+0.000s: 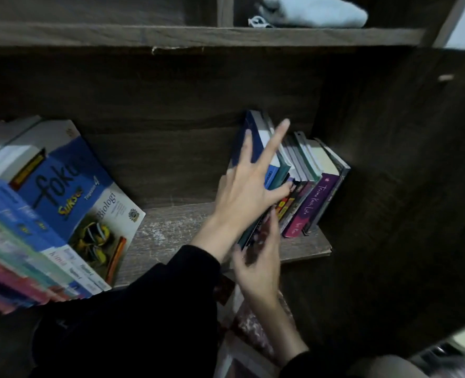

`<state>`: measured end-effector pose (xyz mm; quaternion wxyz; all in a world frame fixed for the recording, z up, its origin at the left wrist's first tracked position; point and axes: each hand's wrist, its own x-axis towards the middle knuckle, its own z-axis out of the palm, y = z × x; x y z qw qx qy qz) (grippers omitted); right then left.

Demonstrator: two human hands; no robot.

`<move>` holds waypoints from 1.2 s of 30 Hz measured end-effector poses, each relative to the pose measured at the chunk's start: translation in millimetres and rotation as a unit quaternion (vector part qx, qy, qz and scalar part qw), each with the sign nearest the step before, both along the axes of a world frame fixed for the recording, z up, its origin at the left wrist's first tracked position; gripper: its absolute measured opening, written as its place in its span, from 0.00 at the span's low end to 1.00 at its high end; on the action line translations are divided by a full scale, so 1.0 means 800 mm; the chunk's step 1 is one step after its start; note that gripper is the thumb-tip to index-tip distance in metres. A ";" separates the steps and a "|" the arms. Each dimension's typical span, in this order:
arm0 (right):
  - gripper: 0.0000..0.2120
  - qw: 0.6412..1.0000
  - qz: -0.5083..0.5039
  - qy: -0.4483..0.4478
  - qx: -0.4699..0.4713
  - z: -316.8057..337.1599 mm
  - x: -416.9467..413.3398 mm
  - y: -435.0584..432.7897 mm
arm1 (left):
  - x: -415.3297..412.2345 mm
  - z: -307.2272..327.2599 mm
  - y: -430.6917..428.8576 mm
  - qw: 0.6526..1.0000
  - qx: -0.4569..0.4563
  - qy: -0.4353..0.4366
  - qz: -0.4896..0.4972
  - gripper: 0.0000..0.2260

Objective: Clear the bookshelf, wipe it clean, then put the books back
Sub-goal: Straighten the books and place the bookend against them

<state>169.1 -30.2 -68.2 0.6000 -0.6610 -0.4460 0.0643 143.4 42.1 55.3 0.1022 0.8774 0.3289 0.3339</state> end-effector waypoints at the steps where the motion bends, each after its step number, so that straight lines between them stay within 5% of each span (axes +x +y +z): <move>1: 0.48 0.998 0.009 -0.015 -0.053 -0.009 -0.007 0.003 | -0.001 0.003 -0.001 1.000 -0.008 0.026 0.008 0.36; 7: 0.47 0.979 -0.030 -0.056 -0.193 -0.033 -0.028 0.024 | -0.031 0.005 -0.004 0.997 -0.071 -0.030 0.025 0.24; 14: 0.46 0.982 0.060 -0.105 -0.146 -0.026 -0.047 0.054 | -0.113 -0.009 0.022 0.968 -0.125 -0.215 0.043 0.21; 23: 0.48 0.964 0.235 -0.044 -0.120 -0.030 -0.157 0.084 | -0.229 0.001 0.029 0.974 -0.089 -0.162 0.132 0.23; 28: 0.48 0.939 0.315 -0.089 -0.107 -0.035 -0.188 0.102 | -0.283 0.007 0.030 0.963 -0.072 -0.172 0.196 0.24; 31: 0.45 0.930 0.334 -0.101 -0.117 -0.038 -0.180 0.105 | -0.294 -0.005 0.017 0.961 -0.008 -0.164 0.224 0.25; 36: 0.44 0.913 0.376 -0.086 -0.131 -0.039 -0.167 0.110 | -0.294 -0.065 -0.004 0.925 0.248 -0.100 0.269 0.32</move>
